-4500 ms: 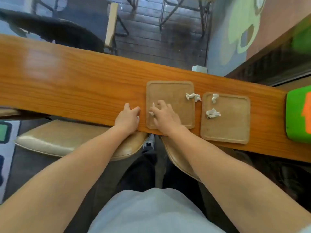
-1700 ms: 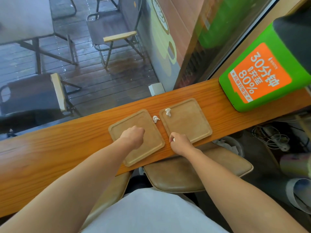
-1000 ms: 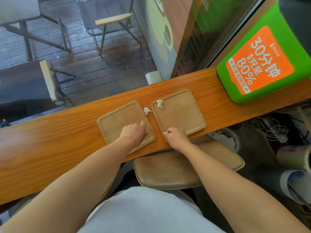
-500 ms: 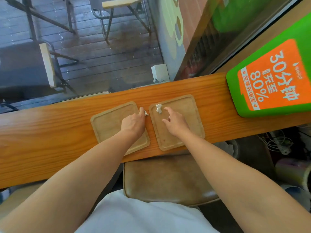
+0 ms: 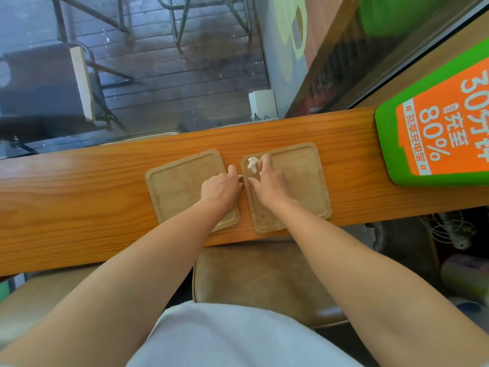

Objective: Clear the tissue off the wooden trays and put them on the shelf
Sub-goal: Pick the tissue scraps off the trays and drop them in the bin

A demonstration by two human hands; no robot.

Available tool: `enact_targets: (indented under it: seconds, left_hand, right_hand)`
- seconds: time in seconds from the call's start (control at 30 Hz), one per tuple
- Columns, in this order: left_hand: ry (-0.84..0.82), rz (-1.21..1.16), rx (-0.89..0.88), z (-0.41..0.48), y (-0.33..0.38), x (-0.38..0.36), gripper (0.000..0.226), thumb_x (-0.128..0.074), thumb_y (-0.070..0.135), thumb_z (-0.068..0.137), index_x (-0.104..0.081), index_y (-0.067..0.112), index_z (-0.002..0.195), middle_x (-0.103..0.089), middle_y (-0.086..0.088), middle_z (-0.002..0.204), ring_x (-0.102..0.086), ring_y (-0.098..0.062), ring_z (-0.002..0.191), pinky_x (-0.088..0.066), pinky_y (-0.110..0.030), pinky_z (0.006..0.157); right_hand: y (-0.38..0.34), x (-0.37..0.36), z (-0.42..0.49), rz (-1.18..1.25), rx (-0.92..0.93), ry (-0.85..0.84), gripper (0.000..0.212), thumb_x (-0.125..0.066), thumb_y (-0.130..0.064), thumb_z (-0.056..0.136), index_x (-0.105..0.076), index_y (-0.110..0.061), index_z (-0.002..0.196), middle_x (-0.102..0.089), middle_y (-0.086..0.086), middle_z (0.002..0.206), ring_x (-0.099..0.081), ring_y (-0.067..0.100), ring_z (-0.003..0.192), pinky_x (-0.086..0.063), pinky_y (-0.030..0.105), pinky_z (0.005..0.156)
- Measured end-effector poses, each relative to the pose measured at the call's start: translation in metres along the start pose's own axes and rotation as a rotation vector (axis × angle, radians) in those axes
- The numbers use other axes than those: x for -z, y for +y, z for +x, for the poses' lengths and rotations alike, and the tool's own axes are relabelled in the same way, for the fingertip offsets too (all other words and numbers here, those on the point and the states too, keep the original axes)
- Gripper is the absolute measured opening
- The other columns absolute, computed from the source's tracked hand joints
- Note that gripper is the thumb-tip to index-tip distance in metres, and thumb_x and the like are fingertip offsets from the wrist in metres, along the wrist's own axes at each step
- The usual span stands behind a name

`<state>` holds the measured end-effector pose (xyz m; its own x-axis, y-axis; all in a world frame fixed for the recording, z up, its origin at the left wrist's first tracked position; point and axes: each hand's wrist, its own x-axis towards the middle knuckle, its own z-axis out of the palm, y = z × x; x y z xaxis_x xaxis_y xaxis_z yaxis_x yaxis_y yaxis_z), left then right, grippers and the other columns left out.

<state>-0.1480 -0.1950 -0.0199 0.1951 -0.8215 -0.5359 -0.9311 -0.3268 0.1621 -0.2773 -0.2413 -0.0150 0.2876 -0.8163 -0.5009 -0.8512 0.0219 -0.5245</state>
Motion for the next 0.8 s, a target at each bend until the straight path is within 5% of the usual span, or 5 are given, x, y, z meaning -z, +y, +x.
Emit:
enact_targets:
  seconds: [0.17, 0.3, 0.63, 0.7, 0.8]
  left_hand:
    - [0.038, 0.039, -0.02, 0.001, -0.004, 0.001, 0.031, -0.044, 0.034, 0.103, -0.032, 0.019, 0.127, -0.059, -0.006, 0.072, -0.054, -0.031, 0.057, -0.033, -0.033, 0.044]
    - [-0.006, 0.104, -0.037, 0.002, -0.003, 0.002, 0.006, -0.041, 0.015, 0.101, -0.047, 0.017, 0.103, -0.064, -0.011, 0.078, -0.052, -0.031, 0.059, -0.042, -0.037, 0.05]
    - [-0.106, 0.055, -0.033, -0.026, -0.01, 0.031, 0.036, -0.035, 0.041, 0.106, -0.055, 0.017, 0.087, -0.057, -0.004, 0.082, -0.059, -0.028, 0.073, -0.046, -0.037, 0.062]
    - [-0.115, 0.077, -0.062, -0.034, -0.016, 0.038, 0.027, -0.038, 0.03, 0.105, -0.056, 0.016, 0.092, -0.059, -0.004, 0.083, -0.057, -0.026, 0.071, -0.045, -0.037, 0.06]
    - [-0.1, 0.112, -0.093, -0.046, -0.026, 0.048, 0.012, -0.04, 0.017, 0.102, -0.049, 0.017, 0.094, -0.053, -0.001, 0.077, -0.055, -0.025, 0.07, -0.042, -0.036, 0.056]
  right_hand:
    - [0.0, -0.004, 0.006, -0.151, 0.051, -0.002, 0.028, -0.053, -0.032, 0.096, -0.04, -0.033, 0.121, -0.051, 0.004, 0.099, -0.055, 0.026, 0.082, -0.05, 0.04, 0.068]
    - [0.002, -0.004, 0.009, -0.218, 0.08, -0.031, 0.011, -0.043, -0.03, 0.099, -0.049, -0.021, 0.104, -0.047, 0.006, 0.096, -0.051, 0.029, 0.077, -0.042, 0.039, 0.064]
    - [0.006, 0.022, -0.037, -0.269, -0.113, -0.243, 0.011, -0.045, -0.009, 0.095, -0.048, -0.019, 0.092, -0.059, 0.013, 0.11, -0.056, 0.03, 0.089, -0.052, 0.042, 0.08]
    - [0.004, 0.029, -0.052, -0.273, -0.15, -0.241, 0.009, -0.043, -0.014, 0.099, -0.049, -0.017, 0.094, -0.06, 0.013, 0.109, -0.055, 0.029, 0.085, -0.051, 0.038, 0.075]
    - [-0.005, 0.037, -0.078, -0.263, -0.165, -0.197, 0.033, -0.04, -0.04, 0.102, -0.05, -0.014, 0.085, -0.061, 0.01, 0.097, -0.053, 0.025, 0.078, -0.041, 0.034, 0.063]
